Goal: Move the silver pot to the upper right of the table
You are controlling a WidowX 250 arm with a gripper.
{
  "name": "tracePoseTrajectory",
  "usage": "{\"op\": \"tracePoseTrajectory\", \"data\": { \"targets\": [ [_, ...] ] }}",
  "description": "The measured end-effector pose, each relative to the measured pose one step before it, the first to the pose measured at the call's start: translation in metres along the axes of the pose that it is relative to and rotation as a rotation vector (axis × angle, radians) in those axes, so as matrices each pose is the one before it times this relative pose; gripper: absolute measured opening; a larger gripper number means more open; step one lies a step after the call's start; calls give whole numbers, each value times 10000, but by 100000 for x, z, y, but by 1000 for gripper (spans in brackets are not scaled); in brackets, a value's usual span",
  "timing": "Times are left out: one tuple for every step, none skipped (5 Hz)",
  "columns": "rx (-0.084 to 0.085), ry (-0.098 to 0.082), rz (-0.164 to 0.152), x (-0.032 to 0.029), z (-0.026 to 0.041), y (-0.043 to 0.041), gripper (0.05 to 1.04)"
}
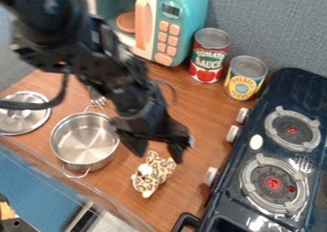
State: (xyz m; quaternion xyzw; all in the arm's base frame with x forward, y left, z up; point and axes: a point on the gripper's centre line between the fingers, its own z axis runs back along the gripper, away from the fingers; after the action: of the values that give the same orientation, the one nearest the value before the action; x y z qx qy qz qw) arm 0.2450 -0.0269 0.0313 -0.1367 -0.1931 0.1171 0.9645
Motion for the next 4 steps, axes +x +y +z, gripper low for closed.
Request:
{"op": "tracePoseTrajectory", "data": {
  "targets": [
    [301, -317, 398, -336, 1454, 1640, 1001],
    [335, 77, 540, -437, 1574, 2570, 1001],
    [370, 185, 533, -696, 394, 2384, 1001],
    [295, 333, 467, -702, -571, 2880, 1001]
  ]
}}
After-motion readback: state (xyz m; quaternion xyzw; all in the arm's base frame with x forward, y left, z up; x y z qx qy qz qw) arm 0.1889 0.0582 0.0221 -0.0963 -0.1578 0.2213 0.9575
